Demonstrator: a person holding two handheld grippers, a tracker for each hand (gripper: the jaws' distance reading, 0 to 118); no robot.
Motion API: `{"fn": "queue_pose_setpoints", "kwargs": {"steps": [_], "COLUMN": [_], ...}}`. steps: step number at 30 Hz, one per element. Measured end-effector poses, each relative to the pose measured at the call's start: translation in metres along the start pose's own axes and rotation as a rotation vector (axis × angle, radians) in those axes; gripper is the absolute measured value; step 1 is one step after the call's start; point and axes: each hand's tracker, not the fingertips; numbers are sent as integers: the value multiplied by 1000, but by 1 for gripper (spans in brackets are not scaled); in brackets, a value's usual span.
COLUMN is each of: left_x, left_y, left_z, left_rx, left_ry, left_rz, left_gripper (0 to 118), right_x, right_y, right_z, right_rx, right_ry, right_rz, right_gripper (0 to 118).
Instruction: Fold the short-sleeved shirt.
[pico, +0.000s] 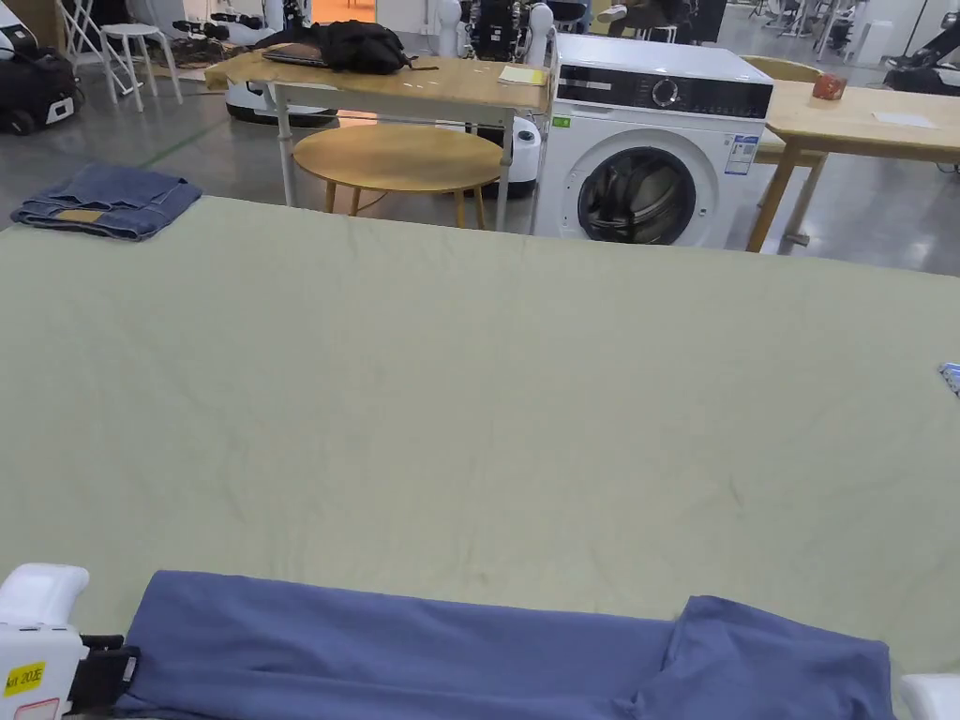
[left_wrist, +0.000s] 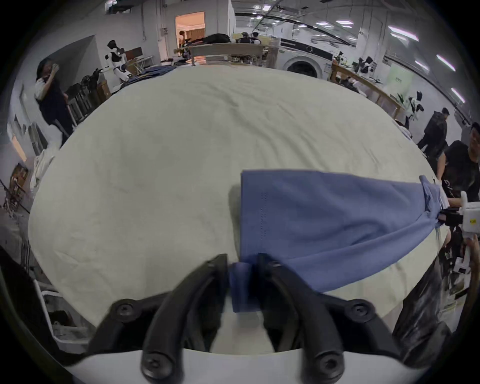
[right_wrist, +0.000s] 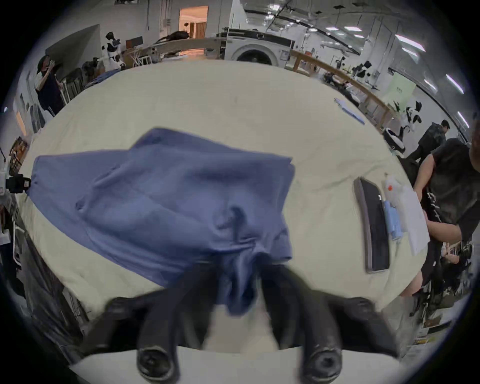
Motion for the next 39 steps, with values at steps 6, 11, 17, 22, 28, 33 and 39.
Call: {"fn": "queue_pose_setpoints", "kwargs": {"steps": [6, 11, 17, 22, 28, 33, 39], "left_x": [17, 63, 114, 138, 134, 101, 8], "left_y": [27, 49, 67, 74, 77, 73, 57], "left_z": [28, 35, 54, 67, 74, 78, 71], "left_rx": [248, 466, 786, 901, 915, 795, 496], "left_ry": [-84, -51, 41, 111, 117, 77, -152], "left_rz": [54, -9, -113, -119, -71, -6, 120], "left_gripper": [36, 36, 36, 31, 0, 0, 0], "right_x": [-11, -49, -100, -138, -153, -160, -169], "right_y": [26, 51, 81, 100, 106, 105, 108], "right_z": [29, 35, 73, 90, 87, 82, 74], "right_rx": [258, 487, 863, 990, 984, 970, 928], "right_ry": [-119, -85, -18, -46, -25, 1, 36], "right_rz": [-41, -114, -206, -189, -183, -174, -130], "right_gripper": [72, 72, 70, 37, 0, 0, 0]}}
